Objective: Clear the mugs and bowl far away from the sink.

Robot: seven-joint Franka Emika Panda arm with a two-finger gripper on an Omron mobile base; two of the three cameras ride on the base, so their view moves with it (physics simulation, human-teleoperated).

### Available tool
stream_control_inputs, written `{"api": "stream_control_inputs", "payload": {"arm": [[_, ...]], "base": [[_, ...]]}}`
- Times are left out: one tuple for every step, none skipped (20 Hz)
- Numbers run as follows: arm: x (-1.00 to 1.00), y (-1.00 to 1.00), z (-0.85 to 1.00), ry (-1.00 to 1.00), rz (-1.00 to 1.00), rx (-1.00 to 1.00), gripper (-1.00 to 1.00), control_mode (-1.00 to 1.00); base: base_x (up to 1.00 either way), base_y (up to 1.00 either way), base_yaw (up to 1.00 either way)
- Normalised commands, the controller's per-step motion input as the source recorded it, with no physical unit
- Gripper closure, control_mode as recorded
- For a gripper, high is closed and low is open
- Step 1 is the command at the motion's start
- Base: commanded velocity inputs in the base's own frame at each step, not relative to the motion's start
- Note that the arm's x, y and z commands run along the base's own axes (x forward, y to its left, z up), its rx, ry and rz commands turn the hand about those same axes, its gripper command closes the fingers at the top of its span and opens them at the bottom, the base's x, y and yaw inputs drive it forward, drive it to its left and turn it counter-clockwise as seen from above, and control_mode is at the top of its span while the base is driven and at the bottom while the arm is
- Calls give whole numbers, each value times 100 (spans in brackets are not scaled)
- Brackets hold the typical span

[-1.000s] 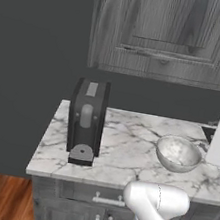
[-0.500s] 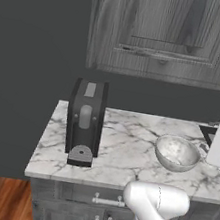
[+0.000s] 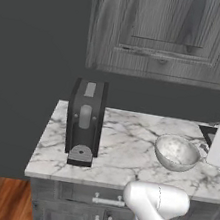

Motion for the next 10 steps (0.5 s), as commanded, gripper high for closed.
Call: {"api": "stream_control_inputs", "payload": {"arm": [[0, 0, 0, 0, 0, 0, -100, 100], [14, 6, 0, 9, 4, 0, -100, -100], [14, 6, 0, 9, 6, 0, -100, -100], [11, 1, 0, 11, 6, 0, -100, -100], [4, 0, 0, 13, 4, 0, -100, -100], [0, 0, 0, 15, 0, 0, -100, -100], [0, 0, -2, 15, 0, 0, -100, -100], [0, -1, -9, 14, 0, 0, -100, -100], [0, -3, -10, 15, 0, 0, -100, -100], [0, -4, -10, 16, 0, 0, -100, -100]], "base": [[10, 4, 2], [0, 0, 0], [0, 0, 0], [0, 0, 0], [0, 0, 0], [0, 0, 0], [0, 0, 0], [0, 0, 0], [0, 0, 0], [0, 0, 0]]}}
